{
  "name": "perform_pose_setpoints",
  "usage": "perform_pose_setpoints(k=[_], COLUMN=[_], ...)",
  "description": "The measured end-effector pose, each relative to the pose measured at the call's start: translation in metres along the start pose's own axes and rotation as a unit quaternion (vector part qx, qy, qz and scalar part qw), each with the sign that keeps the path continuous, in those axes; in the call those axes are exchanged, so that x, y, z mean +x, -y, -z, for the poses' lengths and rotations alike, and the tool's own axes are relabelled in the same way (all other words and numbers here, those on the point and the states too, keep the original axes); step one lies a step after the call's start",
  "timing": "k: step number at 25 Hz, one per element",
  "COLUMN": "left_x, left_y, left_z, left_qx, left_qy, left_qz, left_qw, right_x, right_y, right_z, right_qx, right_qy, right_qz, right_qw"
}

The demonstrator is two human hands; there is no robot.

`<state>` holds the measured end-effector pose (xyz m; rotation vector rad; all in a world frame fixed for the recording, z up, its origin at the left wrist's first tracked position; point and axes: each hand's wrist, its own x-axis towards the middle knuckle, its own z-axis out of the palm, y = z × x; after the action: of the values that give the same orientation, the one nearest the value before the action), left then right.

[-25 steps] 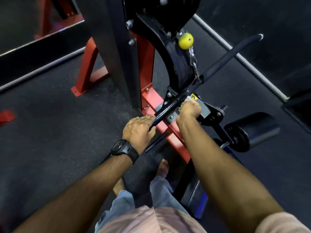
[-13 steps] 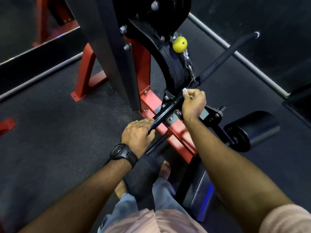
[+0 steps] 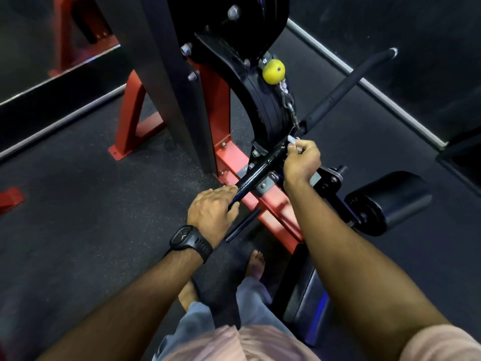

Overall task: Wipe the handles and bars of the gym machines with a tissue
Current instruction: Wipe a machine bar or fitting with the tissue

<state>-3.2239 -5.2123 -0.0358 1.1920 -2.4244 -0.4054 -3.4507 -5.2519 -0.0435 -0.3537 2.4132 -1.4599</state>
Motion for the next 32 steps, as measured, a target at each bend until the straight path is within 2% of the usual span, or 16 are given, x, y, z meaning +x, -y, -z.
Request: perform_pose_setpoints(k=[4, 7, 10, 12, 13, 15, 16, 18, 20, 22, 23, 24, 25, 26, 29, 32], left_x=[0.0, -0.002, -0.002, -0.002, -0.002, -0.002, -0.003, -0.002, -0.001, -0.002, -0.003, -0.003, -0.004, -0.006, -0.01, -0.013], left_y=[-0.001, 0.0, 0.0, -0.001, -0.001, -0.002, -0.002, -0.003, -0.002, -0.003, -0.002, -0.002, -0.001, 0.0, 0.002, 0.002], left_z=[0.001, 0.003, 0.003, 0.004, 0.005, 0.006, 0.006, 0.007, 0.007, 0.007, 0.007, 0.007, 0.008, 0.008, 0.011, 0.013], left_qx=[0.002, 0.003, 0.008, 0.009, 0.008, 0.009, 0.008, 0.003, -0.002, -0.002, -0.002, -0.004, -0.008, -0.01, -0.015, -0.026], left_qy=[-0.005, 0.007, 0.002, 0.002, 0.003, 0.006, 0.006, 0.006, 0.017, 0.03, 0.035, 0.038, 0.041, 0.046, 0.056, 0.074], left_qz=[0.001, 0.0, -0.007, -0.006, -0.006, -0.008, -0.01, -0.006, 0.0, 0.006, 0.009, 0.012, 0.015, 0.018, 0.03, 0.045], left_qw=[1.0, 1.0, 1.0, 1.0, 1.0, 1.0, 1.0, 1.0, 1.0, 1.0, 0.999, 0.999, 0.999, 0.999, 0.998, 0.996], right_x=[-0.011, -0.023, -0.021, -0.032, -0.038, -0.046, -0.05, -0.063, -0.076, -0.072, -0.064, -0.051, -0.036, -0.021, 0.0, -0.018], right_y=[-0.018, -0.013, -0.013, -0.023, -0.028, -0.033, -0.034, -0.033, -0.031, -0.023, -0.013, -0.004, 0.006, 0.013, 0.018, 0.002], right_z=[-0.004, -0.002, -0.006, -0.011, -0.015, -0.014, -0.012, -0.005, -0.002, 0.003, 0.008, 0.011, 0.012, 0.012, 0.012, 0.024], right_qx=[0.062, 0.279, 0.411, 0.438, 0.431, 0.419, 0.41, 0.381, 0.328, 0.198, 0.104, 0.007, -0.087, -0.169, -0.296, -0.293], right_qy=[0.029, 0.085, 0.105, 0.156, 0.175, 0.197, 0.195, 0.191, 0.143, 0.054, 0.036, 0.045, 0.075, 0.107, 0.15, 0.207], right_qz=[-0.14, -0.256, -0.315, -0.362, -0.378, -0.385, -0.374, -0.34, -0.27, -0.099, 0.026, 0.153, 0.25, 0.308, 0.394, 0.427], right_qw=[0.988, 0.922, 0.849, 0.808, 0.8, 0.799, 0.809, 0.838, 0.894, 0.974, 0.994, 0.987, 0.961, 0.93, 0.857, 0.83])
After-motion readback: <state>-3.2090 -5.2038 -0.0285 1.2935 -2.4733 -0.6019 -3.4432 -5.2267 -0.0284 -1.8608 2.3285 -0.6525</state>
